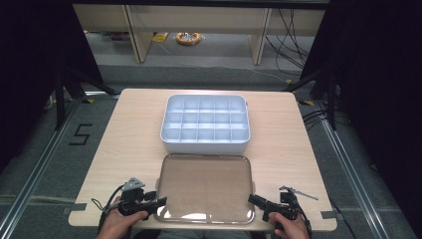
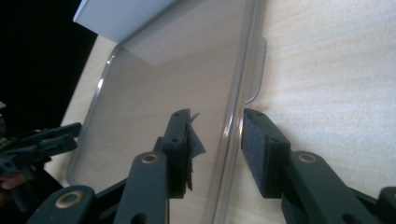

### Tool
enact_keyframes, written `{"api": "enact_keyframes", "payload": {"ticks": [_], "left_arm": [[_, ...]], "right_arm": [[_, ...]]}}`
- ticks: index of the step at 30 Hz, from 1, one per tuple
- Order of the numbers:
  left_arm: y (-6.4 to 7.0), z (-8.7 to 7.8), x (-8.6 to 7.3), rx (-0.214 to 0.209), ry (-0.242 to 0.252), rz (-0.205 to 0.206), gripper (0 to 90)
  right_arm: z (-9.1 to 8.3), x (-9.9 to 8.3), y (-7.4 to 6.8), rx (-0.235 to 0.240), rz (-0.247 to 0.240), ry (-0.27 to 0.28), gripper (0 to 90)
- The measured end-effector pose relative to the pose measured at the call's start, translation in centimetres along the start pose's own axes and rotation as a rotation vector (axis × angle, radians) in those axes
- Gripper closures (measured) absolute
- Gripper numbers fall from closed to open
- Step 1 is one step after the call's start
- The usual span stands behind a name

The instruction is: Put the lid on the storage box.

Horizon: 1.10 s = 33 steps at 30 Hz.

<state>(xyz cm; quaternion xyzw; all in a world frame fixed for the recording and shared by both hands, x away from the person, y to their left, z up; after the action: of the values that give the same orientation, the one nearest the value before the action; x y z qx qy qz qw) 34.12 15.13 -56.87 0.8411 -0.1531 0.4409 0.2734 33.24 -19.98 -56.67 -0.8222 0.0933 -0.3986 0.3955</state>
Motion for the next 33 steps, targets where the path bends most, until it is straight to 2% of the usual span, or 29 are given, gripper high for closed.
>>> {"api": "enact_keyframes", "payload": {"ticks": [4, 5, 6, 7, 8, 10, 12, 13, 15, 16, 17, 19, 20, 21, 22, 23, 24, 25, 26, 28, 30, 31, 32, 33], "left_arm": [[0.0, -0.1, 0.0, -0.006, -0.005, -0.002, 44.8], [0.0, 0.0, 0.0, -0.038, -0.001, 0.010, 44.8], [0.2, 0.1, 0.1, -0.025, 0.016, -0.024, 44.8], [0.1, 0.0, 0.1, -0.030, 0.008, -0.013, 44.8], [0.1, -0.1, 0.0, -0.016, 0.011, -0.034, 44.9], [0.0, -0.1, 0.0, -0.014, 0.001, -0.020, 44.8], [0.2, -0.1, 0.0, -0.018, 0.010, -0.026, 44.2], [0.2, 0.0, 0.0, -0.018, 0.017, -0.025, 44.1], [0.0, 0.0, 0.1, -0.025, 0.022, -0.013, 44.1], [0.0, -0.3, -0.1, -0.031, -0.005, -0.016, 44.0], [0.2, -0.1, 0.0, -0.040, 0.013, -0.045, 44.2], [0.3, -0.2, -0.1, -0.046, 0.010, -0.052, 44.5], [0.3, -0.2, -0.1, -0.050, 0.008, -0.050, 45.6], [0.3, -0.2, -0.2, -0.051, 0.002, -0.033, 45.8], [0.4, -0.2, -0.1, -0.050, 0.006, -0.030, 45.3], [0.5, -0.2, -0.2, -0.054, 0.005, -0.041, 43.9], [0.5, -0.2, -0.1, -0.065, 0.006, -0.057, 41.2], [0.5, -0.2, -0.1, -0.072, 0.007, -0.061, 39.8], [0.5, -0.2, -0.1, -0.072, 0.007, -0.061, 38.2], [0.6, -0.1, 0.0, -0.081, 0.006, -0.083, 36.6], [0.6, -0.1, 0.0, -0.088, 0.010, -0.116, 33.1], [0.6, -0.1, 0.0, -0.088, 0.010, -0.116, 32.1], [0.6, -0.1, 0.1, -0.087, 0.014, -0.141, 31.1], [0.5, -0.2, 0.1, -0.089, 0.012, -0.145, 31.1]], "right_arm": [[0.0, 0.0, 0.1, 0.006, 0.014, -0.003, 64.1], [0.0, 0.0, 0.1, 0.004, 0.018, -0.006, 64.2], [0.1, -0.1, 0.2, -0.001, -0.002, 0.001, 64.6], [0.0, -0.1, 0.1, 0.009, -0.007, -0.001, 65.1], [0.0, -0.2, 0.0, -0.003, 0.018, -0.002, 66.8], [0.0, -0.2, 0.1, -0.001, -0.018, -0.004, 67.7], [0.0, -0.3, 0.2, -0.019, -0.019, -0.009, 67.6], [0.0, -0.2, 0.1, 0.007, -0.007, 0.006, 67.7], [0.0, -0.3, 0.1, 0.010, -0.019, 0.002, 67.8], [0.0, -0.3, 0.1, 0.005, -0.015, 0.004, 67.8], [-0.1, -0.5, 0.0, 0.018, 0.009, -0.008, 68.9], [0.1, -0.6, 0.1, 0.029, -0.007, -0.013, 68.5], [0.1, -0.7, -0.2, 0.018, 0.019, -0.014, 68.4], [0.0, -0.7, -0.3, 0.025, 0.007, -0.007, 67.8], [0.0, -0.6, -0.4, 0.006, -0.023, -0.009, 67.5], [0.0, -0.4, -0.4, 0.020, -0.042, 0.006, 67.5], [-0.2, -0.4, -0.4, 0.034, -0.081, 0.003, 67.3], [-0.7, -0.8, -1.1, 0.012, 0.005, -0.044, 67.0], [-0.3, -0.2, -0.1, 0.052, -0.150, 0.019, 66.9], [-0.4, -0.2, -0.6, 0.063, -0.138, 0.021, 66.6], [-0.8, 0.2, -1.4, 0.095, -0.229, 0.040, 65.3], [-0.8, 0.4, -1.7, 0.104, -0.260, 0.063, 65.2], [-1.0, 0.4, -2.1, 0.118, -0.253, 0.066, 65.1], [-1.1, 0.4, -2.3, 0.117, -0.264, 0.062, 65.1]]}}
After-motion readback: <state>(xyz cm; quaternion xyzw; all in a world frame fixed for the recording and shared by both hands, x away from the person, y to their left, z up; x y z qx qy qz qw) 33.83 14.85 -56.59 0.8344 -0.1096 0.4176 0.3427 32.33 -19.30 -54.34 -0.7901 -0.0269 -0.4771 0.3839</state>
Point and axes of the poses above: each handheld gripper's, and its own axes: z roughly forward along the jaws, x roughly out of its top, y roughly to its right, the point moved 8 cm from there along z, roughly forward along the jaws, and after that the axes turned 15 degrees about y, right-handed, at the moved point
